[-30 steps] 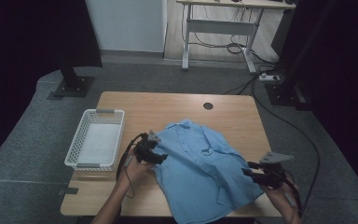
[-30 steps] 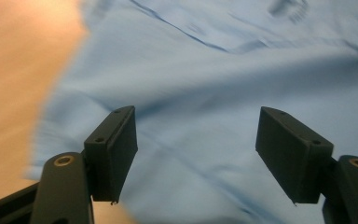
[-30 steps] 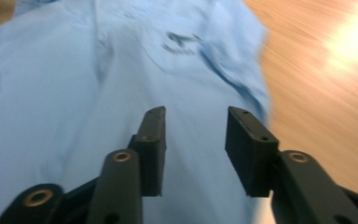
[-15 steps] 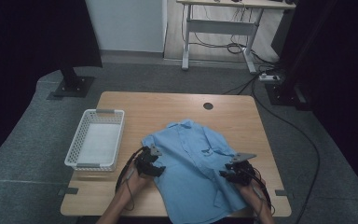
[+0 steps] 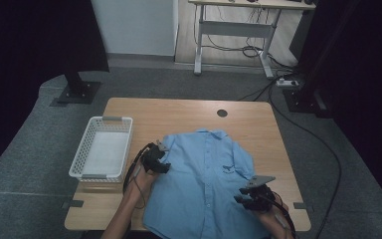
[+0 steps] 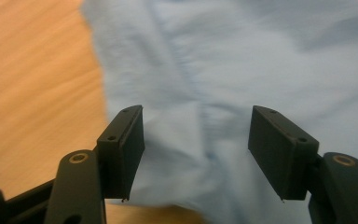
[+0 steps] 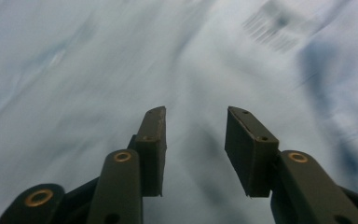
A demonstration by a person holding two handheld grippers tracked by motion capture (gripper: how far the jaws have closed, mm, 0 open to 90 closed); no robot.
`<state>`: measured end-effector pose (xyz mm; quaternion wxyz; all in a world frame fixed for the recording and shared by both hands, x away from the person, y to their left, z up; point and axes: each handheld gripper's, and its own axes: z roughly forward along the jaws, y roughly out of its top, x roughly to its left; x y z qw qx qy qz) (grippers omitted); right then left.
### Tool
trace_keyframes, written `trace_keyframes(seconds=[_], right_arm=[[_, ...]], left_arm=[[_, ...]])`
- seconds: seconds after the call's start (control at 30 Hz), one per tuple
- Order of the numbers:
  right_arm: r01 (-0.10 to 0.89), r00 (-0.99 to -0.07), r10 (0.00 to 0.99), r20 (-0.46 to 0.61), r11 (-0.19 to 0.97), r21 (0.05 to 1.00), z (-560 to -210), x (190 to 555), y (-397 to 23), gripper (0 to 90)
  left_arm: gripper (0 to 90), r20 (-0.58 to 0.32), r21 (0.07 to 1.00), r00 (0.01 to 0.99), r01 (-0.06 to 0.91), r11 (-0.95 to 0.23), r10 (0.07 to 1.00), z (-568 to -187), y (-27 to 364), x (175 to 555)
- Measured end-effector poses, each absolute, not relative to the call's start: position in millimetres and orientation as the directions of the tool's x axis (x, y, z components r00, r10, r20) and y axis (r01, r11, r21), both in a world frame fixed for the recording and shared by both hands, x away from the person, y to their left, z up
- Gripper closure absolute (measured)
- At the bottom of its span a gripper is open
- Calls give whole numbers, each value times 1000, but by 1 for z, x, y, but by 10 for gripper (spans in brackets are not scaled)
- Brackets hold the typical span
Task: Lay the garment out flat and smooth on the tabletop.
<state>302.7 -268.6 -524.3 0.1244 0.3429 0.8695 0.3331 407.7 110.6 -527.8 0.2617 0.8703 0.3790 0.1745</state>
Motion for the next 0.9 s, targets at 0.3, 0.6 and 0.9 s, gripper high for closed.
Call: trace_keyframes(seconds=[0.3, 0.6, 0.9], right_arm=[[561, -629, 776, -38, 488, 668, -526, 366, -273, 606], [585, -542, 838, -57, 425, 690, -524, 379, -296, 868], [649, -350, 935, 62, 194, 736, -502, 356, -390, 866]], left_arm=[[359, 80, 651, 612, 565, -506, 787, -539, 120, 382], [363, 18, 676, 600, 582, -452, 800, -543, 132, 379], [364, 16, 674, 594, 588, -448, 804, -542, 135, 374]])
